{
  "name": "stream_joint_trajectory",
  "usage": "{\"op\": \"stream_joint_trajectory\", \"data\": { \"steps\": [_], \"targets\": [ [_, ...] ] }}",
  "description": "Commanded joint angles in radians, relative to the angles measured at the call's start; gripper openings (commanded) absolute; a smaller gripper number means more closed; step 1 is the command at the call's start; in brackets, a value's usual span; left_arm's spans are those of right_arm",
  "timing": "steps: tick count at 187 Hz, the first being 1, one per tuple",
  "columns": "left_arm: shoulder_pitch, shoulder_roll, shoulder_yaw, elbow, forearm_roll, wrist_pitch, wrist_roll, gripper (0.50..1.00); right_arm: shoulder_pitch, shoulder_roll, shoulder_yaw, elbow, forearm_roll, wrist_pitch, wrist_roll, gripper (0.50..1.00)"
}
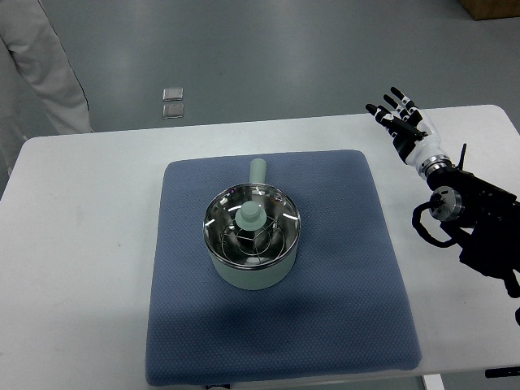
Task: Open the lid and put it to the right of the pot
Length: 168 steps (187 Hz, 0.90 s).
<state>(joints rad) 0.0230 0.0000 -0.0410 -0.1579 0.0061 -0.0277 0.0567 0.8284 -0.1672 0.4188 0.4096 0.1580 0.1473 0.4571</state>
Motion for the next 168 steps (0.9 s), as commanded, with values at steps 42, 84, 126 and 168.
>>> {"op": "stream_joint_trajectory", "data": {
  "steps": [42, 84, 126, 168],
  "targets": [
    [0.000, 0.000, 0.001, -0.003, 0.000, 0.000, 0.000, 1.000, 0.000, 0.000, 0.000, 0.000, 0.000, 0.000, 0.000, 0.930],
    [-0.006, 0.000, 0.000, 0.003, -0.001, 0.009, 0.000, 1.000, 0.001, 0.000, -0.002, 0.000, 0.000, 0.000, 0.000, 0.930],
    [-0.006, 0.000, -0.003, 0.001, 0.000, 0.009, 0.000, 1.000, 0.008, 0.003, 0.000, 0.000, 0.000, -0.002, 0.000, 0.930],
    [-0.006, 0.000, -0.002, 0.001, 0.000, 0.009, 0.000, 1.000, 0.008, 0.011, -0.005, -0.009, 0.000, 0.000, 0.000, 0.930]
  ]
}}
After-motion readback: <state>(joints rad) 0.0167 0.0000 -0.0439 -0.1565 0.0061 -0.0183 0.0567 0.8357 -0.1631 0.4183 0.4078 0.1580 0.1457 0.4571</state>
